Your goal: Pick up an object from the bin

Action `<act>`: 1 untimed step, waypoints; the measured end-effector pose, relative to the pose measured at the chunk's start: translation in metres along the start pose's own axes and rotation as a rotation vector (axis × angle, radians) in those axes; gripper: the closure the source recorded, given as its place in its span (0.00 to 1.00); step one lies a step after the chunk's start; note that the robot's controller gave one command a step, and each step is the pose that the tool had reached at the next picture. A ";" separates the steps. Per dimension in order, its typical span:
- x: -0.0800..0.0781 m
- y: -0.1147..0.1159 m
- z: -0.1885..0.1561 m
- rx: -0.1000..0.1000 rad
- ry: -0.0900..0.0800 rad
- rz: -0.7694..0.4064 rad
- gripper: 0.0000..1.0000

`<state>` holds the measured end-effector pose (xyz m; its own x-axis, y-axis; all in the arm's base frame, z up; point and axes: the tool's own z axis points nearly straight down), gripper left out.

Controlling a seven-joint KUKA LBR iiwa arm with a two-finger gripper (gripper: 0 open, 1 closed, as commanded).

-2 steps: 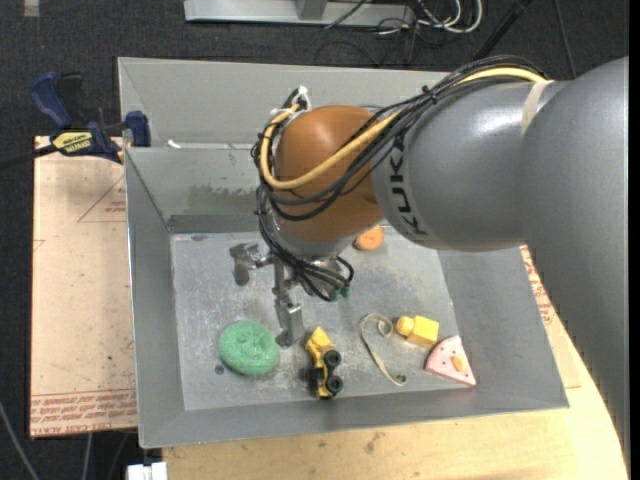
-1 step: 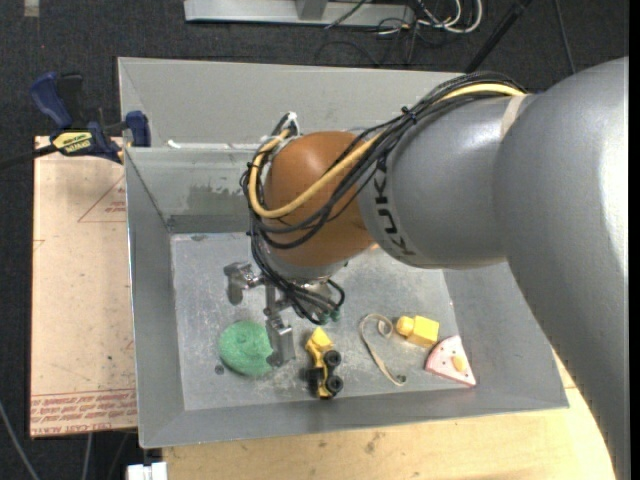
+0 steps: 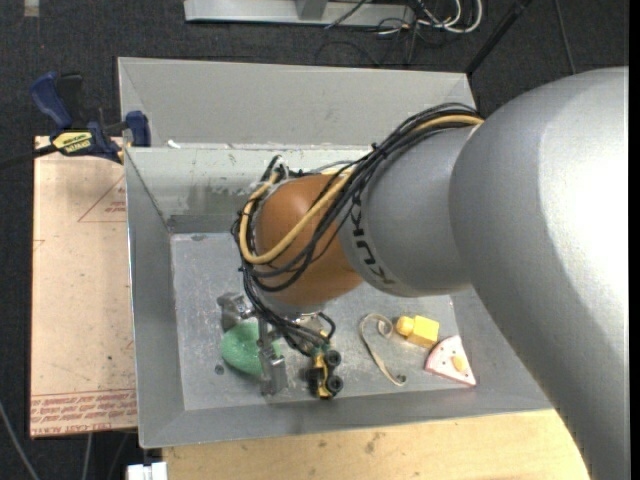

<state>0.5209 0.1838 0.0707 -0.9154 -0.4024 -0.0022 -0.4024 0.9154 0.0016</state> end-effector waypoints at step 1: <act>-0.001 0.003 0.010 -0.001 0.001 0.018 1.00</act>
Offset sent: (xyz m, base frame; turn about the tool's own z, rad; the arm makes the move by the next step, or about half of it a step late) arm 0.0000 0.0000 0.0000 0.0000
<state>0.5204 0.1867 0.0609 -0.9225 -0.3859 -0.0010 -0.3859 0.9225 0.0026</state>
